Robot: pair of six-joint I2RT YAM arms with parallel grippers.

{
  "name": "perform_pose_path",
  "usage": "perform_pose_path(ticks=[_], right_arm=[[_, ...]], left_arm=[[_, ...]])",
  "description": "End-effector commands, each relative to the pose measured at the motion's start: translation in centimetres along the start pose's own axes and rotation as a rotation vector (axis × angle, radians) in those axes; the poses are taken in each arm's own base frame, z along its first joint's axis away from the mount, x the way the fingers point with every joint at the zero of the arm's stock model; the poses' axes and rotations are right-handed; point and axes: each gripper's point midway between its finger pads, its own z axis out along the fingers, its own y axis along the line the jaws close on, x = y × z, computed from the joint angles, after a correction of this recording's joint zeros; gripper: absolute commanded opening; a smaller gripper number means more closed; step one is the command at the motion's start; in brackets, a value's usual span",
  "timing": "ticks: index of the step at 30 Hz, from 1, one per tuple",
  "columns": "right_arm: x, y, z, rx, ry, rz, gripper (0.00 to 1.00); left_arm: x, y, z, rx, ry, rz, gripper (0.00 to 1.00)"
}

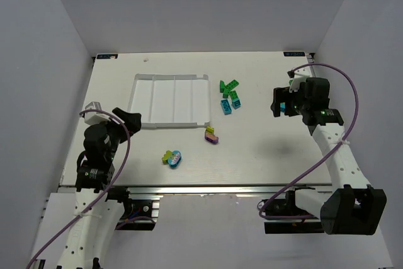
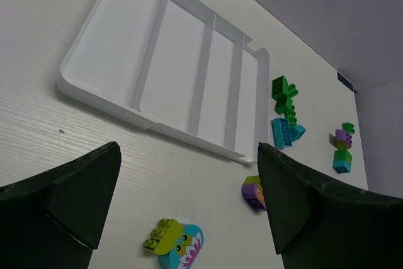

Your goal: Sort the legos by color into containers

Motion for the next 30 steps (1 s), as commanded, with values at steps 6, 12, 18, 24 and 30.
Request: perform_pose_path(ticks=[6, 12, 18, 24, 30], right_arm=[[-1.2, 11.6, -4.4, -0.708, -0.12, -0.41, 0.89], [3.6, 20.7, -7.6, -1.064, -0.222, -0.685, 0.74], [5.5, 25.4, -5.4, -0.989, -0.127, -0.673, 0.56], [5.7, 28.7, -1.9, -0.786, -0.033, -0.514, 0.75], [5.9, 33.1, -0.9, -0.735, 0.019, -0.441, 0.88]], left_arm=[[0.9, -0.4, -0.6, 0.018, 0.04, -0.044, 0.7], [1.9, 0.6, -1.8, -0.026, 0.078, -0.061, 0.0], [1.6, 0.2, -3.2, -0.004, 0.053, -0.117, 0.61], [2.0, -0.8, -4.3, 0.045, 0.088, -0.139, 0.87], [1.8, -1.2, -5.5, 0.061, 0.09, -0.141, 0.88]])
